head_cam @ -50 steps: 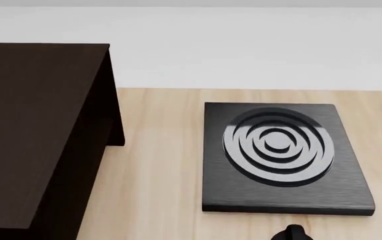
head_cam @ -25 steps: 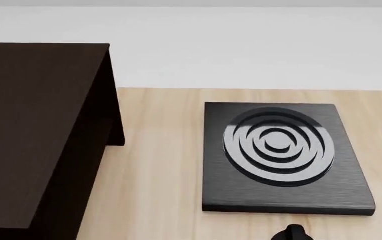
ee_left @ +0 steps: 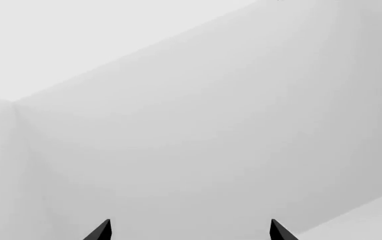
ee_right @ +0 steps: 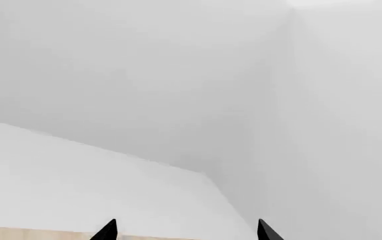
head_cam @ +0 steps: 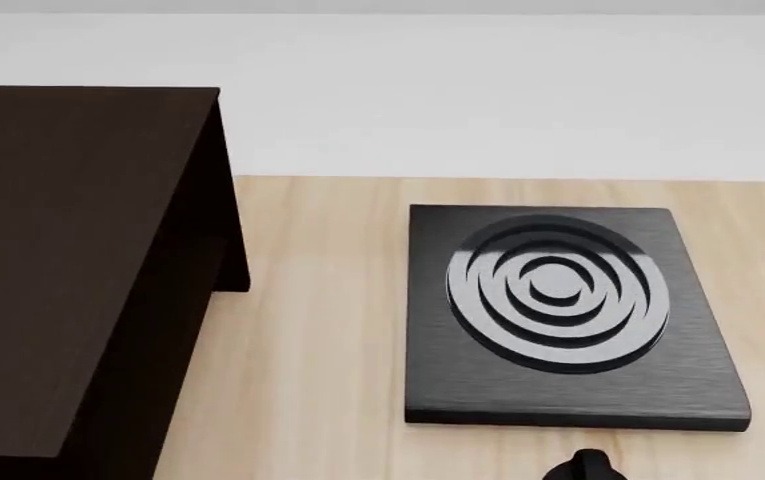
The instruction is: Put the frying pan under the cabinet shelf.
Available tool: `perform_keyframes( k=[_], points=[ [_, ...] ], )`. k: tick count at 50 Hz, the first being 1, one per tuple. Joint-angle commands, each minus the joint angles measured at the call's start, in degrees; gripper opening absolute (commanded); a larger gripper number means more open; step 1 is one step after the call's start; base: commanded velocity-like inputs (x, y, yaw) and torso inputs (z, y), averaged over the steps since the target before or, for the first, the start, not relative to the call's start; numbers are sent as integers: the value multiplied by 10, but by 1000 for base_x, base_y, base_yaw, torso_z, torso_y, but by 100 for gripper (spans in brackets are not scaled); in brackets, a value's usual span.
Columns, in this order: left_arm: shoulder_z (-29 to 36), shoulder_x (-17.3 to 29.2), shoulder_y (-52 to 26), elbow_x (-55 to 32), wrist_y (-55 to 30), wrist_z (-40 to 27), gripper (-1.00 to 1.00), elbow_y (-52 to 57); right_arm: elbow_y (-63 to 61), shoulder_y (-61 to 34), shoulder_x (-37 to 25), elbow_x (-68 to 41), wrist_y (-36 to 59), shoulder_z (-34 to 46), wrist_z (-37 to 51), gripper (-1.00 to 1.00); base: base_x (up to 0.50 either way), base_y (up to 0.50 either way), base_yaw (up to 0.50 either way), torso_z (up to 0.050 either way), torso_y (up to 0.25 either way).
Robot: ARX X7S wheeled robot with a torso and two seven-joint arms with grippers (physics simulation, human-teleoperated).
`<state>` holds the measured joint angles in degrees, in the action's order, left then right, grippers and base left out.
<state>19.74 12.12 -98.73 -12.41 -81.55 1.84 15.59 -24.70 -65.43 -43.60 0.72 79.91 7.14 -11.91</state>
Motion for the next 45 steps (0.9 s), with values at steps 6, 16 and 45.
perform_keyframes(
  k=[6,16,45],
  points=[
    [-3,6,-3,-4,0,-1,100,2,-49,68,-33,-2,47,-48,-11,100,0,0,0,0,0],
    [-5,3,5,-7,1,-6,100,4,-78,125,-50,-2,65,-101,-22,100,0,0,0,0,0],
    [5,0,-7,-13,4,-9,100,-5,-76,279,-21,11,34,-220,-25,100,0,0,0,0,0]
  ],
)
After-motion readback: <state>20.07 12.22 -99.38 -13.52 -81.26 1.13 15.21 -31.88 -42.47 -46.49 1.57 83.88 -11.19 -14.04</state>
